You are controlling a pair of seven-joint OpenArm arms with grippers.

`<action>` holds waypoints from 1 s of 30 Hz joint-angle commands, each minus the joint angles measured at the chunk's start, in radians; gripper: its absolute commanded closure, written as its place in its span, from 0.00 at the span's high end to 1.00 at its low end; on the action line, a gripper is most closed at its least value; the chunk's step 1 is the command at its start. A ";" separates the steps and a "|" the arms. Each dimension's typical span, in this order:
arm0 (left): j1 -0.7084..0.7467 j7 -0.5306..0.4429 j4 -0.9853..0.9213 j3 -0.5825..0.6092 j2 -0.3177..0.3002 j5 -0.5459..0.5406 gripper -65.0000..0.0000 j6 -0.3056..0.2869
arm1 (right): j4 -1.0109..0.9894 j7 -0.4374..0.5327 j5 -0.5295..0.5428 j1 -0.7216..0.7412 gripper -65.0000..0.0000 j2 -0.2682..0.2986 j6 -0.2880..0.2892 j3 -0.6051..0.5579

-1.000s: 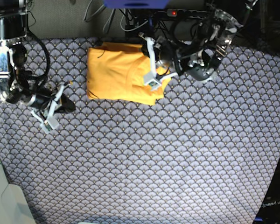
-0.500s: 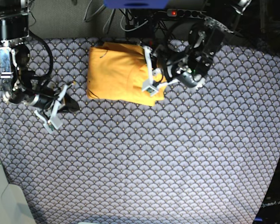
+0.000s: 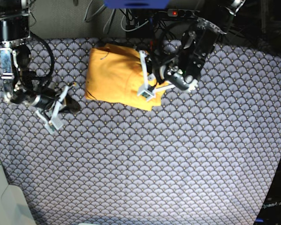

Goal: Fold the T-shirt properly
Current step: 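Push the bundle's side with the left gripper to rotate it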

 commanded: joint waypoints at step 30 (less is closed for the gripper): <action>-0.186 -0.045 -0.011 -0.252 0.179 0.034 0.00 0.004 | 0.220 0.019 0.016 -0.291 0.00 0.011 0.004 -0.075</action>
